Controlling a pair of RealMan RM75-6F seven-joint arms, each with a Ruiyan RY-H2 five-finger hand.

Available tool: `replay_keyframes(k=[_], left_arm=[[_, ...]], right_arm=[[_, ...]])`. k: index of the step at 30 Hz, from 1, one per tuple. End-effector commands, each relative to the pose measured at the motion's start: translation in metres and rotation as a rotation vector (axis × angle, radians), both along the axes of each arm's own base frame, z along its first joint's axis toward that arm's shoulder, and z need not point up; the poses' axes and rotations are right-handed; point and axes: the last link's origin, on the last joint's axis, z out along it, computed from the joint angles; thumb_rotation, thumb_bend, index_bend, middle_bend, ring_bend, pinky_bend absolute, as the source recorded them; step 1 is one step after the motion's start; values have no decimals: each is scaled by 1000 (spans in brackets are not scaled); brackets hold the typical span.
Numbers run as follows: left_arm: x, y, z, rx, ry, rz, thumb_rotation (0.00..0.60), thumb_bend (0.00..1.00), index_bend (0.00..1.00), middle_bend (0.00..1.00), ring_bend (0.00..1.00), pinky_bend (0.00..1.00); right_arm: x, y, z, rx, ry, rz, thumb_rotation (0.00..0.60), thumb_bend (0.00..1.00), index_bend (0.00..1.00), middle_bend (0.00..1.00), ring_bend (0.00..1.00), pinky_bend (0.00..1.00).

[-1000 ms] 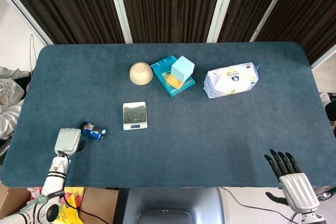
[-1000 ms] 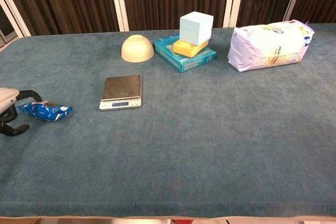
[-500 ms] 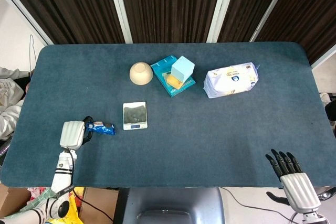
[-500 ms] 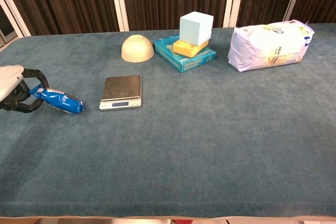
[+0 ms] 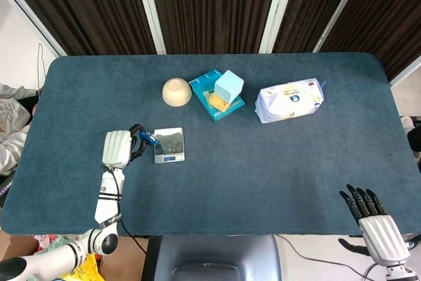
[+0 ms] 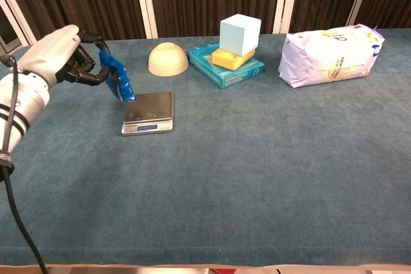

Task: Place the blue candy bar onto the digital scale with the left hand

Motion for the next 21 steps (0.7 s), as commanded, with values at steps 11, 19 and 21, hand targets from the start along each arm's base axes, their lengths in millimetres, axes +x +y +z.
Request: replay_keyframes(k=[11,19,21], left_arm=[[30,9,-32,-20,53,-17,600,428,783,1000,1000,1000],[26,14,-38,-20,95,4,600,403,673,1000,1000,1000],[23,13,-39,-27,112,13,600,402,670,1000,1000,1000]], right_arm=[[-3,-4,3,2,-6,-13,544,127,0,0,0,0],[-3,-5,3,3,-7,-13,545,128,0,0,0,0],[-2,-5,3,4,-6,-11,544,127,0,0,0,0]])
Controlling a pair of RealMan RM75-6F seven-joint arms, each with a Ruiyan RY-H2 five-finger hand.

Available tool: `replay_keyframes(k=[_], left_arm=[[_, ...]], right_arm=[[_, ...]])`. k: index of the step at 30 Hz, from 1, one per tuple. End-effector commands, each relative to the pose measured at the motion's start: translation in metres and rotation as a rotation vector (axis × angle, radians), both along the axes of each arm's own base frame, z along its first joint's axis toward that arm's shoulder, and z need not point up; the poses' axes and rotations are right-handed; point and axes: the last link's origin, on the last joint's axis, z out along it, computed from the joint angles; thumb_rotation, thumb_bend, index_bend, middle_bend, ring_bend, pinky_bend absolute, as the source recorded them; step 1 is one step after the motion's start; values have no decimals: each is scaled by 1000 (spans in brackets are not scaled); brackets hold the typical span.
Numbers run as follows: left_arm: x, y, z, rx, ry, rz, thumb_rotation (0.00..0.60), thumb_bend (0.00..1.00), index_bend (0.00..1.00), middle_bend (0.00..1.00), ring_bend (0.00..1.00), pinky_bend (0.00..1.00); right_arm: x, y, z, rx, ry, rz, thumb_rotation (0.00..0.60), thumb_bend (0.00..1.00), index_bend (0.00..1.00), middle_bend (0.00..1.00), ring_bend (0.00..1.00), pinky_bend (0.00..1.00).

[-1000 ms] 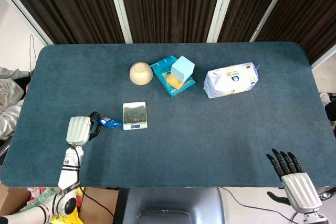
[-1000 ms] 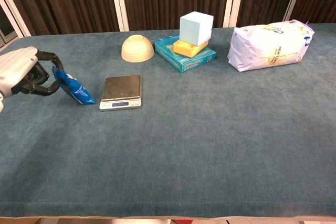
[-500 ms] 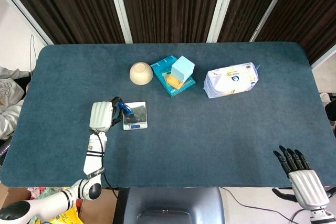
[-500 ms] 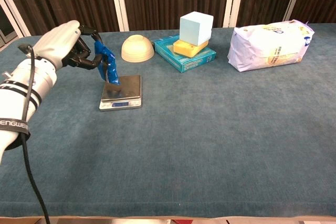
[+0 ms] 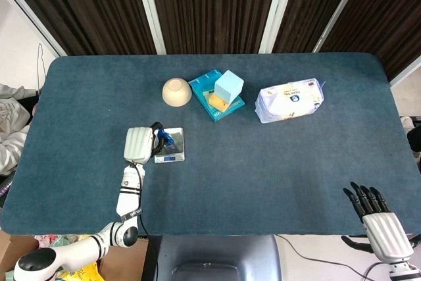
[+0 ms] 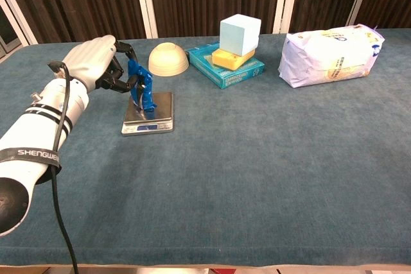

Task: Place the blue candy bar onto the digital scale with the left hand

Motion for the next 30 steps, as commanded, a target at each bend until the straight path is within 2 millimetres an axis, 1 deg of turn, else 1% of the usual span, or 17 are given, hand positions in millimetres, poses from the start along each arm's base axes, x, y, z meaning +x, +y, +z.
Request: replay_keyframes(k=[1,7,9,13,15,16,18,22,25,27,30], left_arm=[[-6,-1,-2,-10,27,17,600,402,669,1000,1000,1000],[-12,-4,-3,-17,42,33,600,396,656,1000,1000,1000],[-12,-5,-4,-20,44,27,600,400,630,1000,1000,1000],[-11,-6,-4,-19,43,26,600,408,533,1000,1000,1000],[-7,-6,-3,-16,31,18,600,408,484,1000,1000,1000],[-5,-6,-3,-17,32,12,600,408,488,1000,1000,1000],[-8,-8,-4,-17,51,14,600,408,506,1000,1000,1000],[-17,-13,-2,-22,61,29,600,410,514,1000,1000,1000],[-25,-21,0,-27,60,31,600,412,514,1000,1000,1000],[-27,-24,-1,-33,62,26,600,411,498,1000,1000,1000],[-25,-26,-4,-44,62,20,600,408,440,1000,1000,1000]], right_arm=[[0,0,0,2,1,2,545,127,0,0,0,0],[2,1,-2,6,1,6,545,127,0,0,0,0],[2,1,-1,4,0,5,546,128,0,0,0,0],[1,1,-1,4,0,5,546,128,0,0,0,0],[1,1,-1,6,-1,6,544,127,0,0,0,0],[1,1,0,3,-3,6,546,127,0,0,0,0],[1,1,1,0,-5,6,545,127,0,0,0,0],[1,2,1,2,-6,7,545,127,0,0,0,0],[1,2,0,5,-4,7,545,127,0,0,0,0],[2,2,-1,10,-2,8,544,127,0,0,0,0],[3,2,-3,16,0,13,545,127,0,0,0,0]])
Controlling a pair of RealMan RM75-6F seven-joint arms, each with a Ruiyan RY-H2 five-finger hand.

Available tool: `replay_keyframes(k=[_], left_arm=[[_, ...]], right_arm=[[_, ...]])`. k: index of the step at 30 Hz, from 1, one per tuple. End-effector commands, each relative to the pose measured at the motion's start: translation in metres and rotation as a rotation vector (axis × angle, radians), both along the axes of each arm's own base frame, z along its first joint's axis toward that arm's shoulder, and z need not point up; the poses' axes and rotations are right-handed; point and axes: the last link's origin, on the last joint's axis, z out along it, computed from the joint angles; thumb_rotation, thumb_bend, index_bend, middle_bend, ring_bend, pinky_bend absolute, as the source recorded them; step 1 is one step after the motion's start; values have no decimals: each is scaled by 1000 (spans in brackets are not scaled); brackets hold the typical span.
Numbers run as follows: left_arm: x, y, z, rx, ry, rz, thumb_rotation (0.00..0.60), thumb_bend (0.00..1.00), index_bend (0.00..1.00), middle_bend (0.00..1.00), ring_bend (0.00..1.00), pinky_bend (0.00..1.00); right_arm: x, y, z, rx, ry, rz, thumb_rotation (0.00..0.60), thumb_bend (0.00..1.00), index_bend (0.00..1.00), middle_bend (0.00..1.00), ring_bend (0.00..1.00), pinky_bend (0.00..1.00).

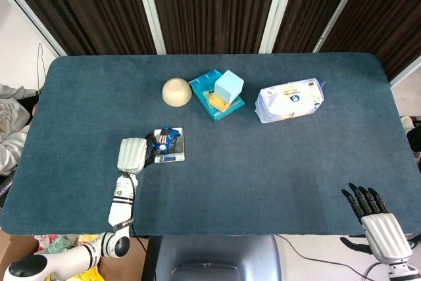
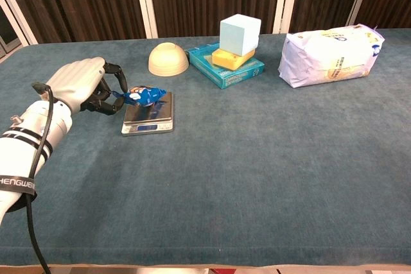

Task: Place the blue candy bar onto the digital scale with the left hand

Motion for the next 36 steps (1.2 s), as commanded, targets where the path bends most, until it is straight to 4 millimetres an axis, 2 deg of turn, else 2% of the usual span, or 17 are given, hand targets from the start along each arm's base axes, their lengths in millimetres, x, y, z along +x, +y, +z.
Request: replay_keyframes(k=[1,9,15,17,26,30,32,33,34,36], left_arm=[[3,-1,-3,-8,-2,-5,600,408,419,1000,1000,1000],[6,-6,-8,-35,35,-15,600,412,382,1000,1000,1000],[1,-7,-8,-79,66,14,600,374,95,1000,1000,1000],[-1,-8,-7,-92,79,22,600,364,33,1000,1000,1000],[-6,-16,8,-147,56,57,600,338,0,1000,1000,1000],[-5,-19,23,-106,-8,40,600,329,0,1000,1000,1000],[-8,-25,37,-74,-49,20,600,323,0,1000,1000,1000],[-11,-32,50,-44,-84,-2,600,325,0,1000,1000,1000],[-15,-39,61,-22,-106,-24,600,326,0,969,999,1000],[-29,-60,86,-14,-147,-81,600,332,0,783,873,932]], right_arm=[[1,0,-1,2,-1,3,545,127,0,0,0,0],[-1,0,3,-10,-8,-1,545,127,0,0,0,0],[0,0,3,-13,-8,2,545,127,0,0,0,0],[0,1,3,-13,-8,2,545,127,0,0,0,0],[0,0,0,-3,3,3,545,127,0,0,0,0],[0,1,0,-7,2,3,545,127,0,0,0,0],[1,2,2,-10,0,4,545,127,0,0,0,0],[0,3,3,-13,-3,6,545,127,0,0,0,0],[0,3,4,-17,-5,7,545,127,0,0,0,0],[0,4,7,-27,-8,7,544,127,0,0,0,0]])
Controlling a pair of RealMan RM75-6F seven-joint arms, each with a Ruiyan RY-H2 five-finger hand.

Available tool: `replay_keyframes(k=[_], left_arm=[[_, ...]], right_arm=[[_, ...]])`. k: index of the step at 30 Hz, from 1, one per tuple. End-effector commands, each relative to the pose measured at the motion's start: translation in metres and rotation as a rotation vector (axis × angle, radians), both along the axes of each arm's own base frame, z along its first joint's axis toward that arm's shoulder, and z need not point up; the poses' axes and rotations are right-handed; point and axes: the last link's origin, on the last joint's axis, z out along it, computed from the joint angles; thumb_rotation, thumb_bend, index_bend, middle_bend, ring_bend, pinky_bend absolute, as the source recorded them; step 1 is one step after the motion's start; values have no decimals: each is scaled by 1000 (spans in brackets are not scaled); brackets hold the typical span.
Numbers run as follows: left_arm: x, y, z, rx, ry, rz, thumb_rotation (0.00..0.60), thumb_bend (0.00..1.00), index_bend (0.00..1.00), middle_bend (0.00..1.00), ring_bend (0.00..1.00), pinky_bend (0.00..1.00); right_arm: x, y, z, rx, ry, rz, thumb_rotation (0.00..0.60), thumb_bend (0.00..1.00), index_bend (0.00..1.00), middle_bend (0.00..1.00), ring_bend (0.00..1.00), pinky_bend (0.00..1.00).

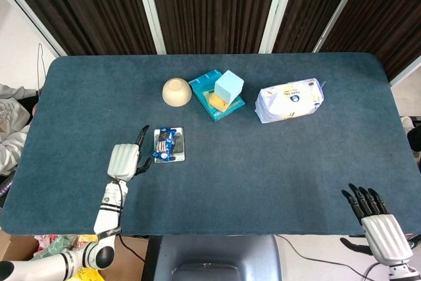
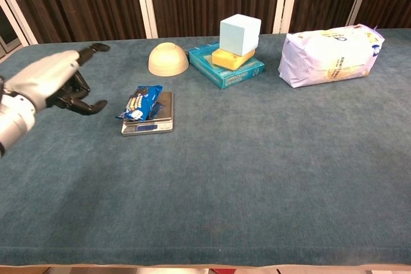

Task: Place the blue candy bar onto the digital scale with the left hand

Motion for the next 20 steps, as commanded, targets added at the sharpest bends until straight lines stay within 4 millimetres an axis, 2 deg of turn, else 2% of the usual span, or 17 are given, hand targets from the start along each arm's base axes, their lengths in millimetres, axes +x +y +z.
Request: replay_keyframes(k=[1,2,3,4,5,6,7,9,12,20], left_arm=[[-29,-41,53,44,-84,-93,600,335,0,569,649,774],[-39,-52,64,44,-73,-106,600,338,0,449,495,649],[-52,-67,78,41,-56,-120,600,341,0,304,298,464],[-63,-79,87,33,-36,-122,600,342,0,205,166,320],[-75,-91,97,19,-12,-117,600,344,0,117,72,208],[-91,-107,109,8,16,-99,600,344,0,77,37,161],[-102,-119,118,11,27,-82,600,345,0,26,5,96],[-120,-140,131,26,26,-40,600,346,0,0,0,39],[-121,-155,141,-16,33,-75,600,346,0,0,0,5],[-120,-161,134,-101,56,-71,600,344,0,0,0,2]], right_arm=[[-1,2,3,-12,-4,0,544,127,0,0,0,0],[-1,2,4,-14,-4,0,545,127,0,0,0,0],[-1,2,4,-17,-4,1,546,127,0,0,0,0],[-1,3,4,-18,-5,1,544,127,0,0,0,0],[-1,3,4,-19,-5,2,544,127,0,0,0,0],[0,4,4,-23,-4,3,544,127,0,0,0,0],[0,4,4,-25,-2,4,544,127,0,0,0,0],[1,5,2,-26,0,6,545,127,0,0,0,0],[4,6,-1,-24,4,16,544,127,0,0,0,0],[5,10,-1,-37,9,32,545,127,0,0,0,0]])
